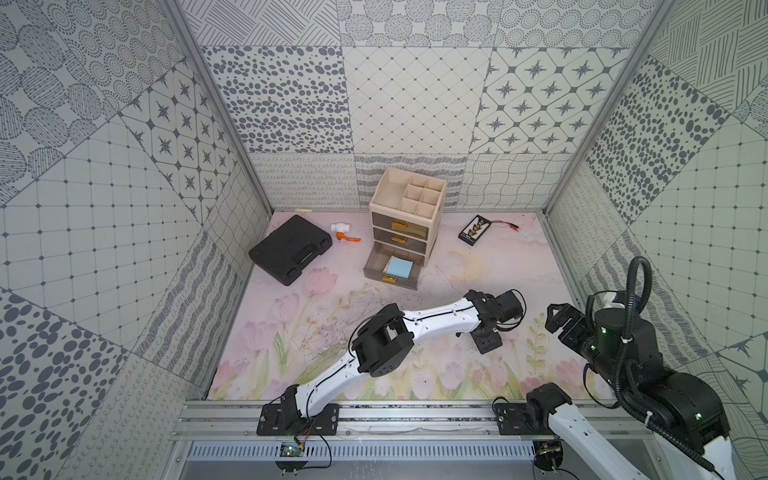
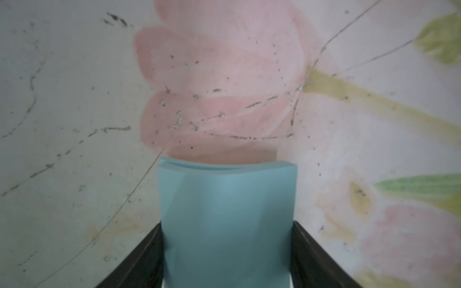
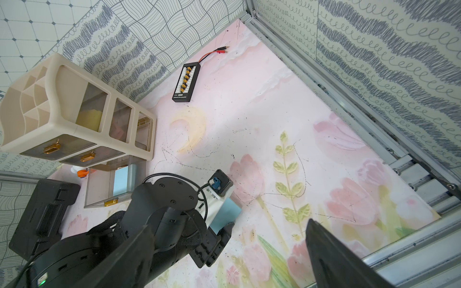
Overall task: Please put the sticky notes in the drawer by color
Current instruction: Pick up the sticky notes from the center of the board, then place the sticky notes in the drawer.
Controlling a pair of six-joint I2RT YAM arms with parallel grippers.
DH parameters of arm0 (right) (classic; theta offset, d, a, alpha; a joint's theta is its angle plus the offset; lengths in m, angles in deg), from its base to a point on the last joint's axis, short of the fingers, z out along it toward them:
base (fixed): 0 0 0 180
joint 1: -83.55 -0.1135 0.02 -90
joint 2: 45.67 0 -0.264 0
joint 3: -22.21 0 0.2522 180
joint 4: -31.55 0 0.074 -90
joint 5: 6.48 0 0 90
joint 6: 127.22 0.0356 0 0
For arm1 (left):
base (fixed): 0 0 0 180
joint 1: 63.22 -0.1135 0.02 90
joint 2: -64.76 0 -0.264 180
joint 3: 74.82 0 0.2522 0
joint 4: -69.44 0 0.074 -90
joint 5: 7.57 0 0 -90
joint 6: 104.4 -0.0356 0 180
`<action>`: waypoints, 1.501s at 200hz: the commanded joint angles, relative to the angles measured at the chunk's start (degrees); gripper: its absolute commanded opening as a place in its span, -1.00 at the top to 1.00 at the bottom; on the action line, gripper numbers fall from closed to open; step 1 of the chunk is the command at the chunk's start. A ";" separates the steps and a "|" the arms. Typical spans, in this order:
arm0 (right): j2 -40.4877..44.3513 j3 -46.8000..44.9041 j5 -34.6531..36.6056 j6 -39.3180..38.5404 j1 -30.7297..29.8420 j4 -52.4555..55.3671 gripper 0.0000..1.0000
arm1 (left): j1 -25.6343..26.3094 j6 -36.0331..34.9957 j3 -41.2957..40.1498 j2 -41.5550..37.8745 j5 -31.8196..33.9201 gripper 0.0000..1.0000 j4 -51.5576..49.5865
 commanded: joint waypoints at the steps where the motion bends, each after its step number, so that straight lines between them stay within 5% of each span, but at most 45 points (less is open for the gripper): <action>1: 0.36 -0.73 -0.47 0.33 0.13 -2.95 -0.98 | -0.67 2.74 -3.43 -6.76 2.40 -0.52 -2.19; 60: -2.41 -0.82 -2.32 -1.44 0.10 -7.71 -0.98 | -6.33 8.54 -9.20 -17.57 1.62 -0.55 -2.41; 130: -9.17 0.48 -5.49 -4.87 0.09 -14.00 -0.98 | -19.79 15.83 -13.60 -25.64 3.41 -0.57 -6.56; 203: -10.82 0.02 -6.02 -5.20 0.13 -15.60 -0.97 | -29.65 21.88 -17.46 -25.29 3.80 -0.57 -6.18; 300: -11.73 -1.31 -7.16 -5.04 0.11 -17.58 -0.98 | -34.90 23.55 -15.05 -19.78 4.95 -0.58 -6.65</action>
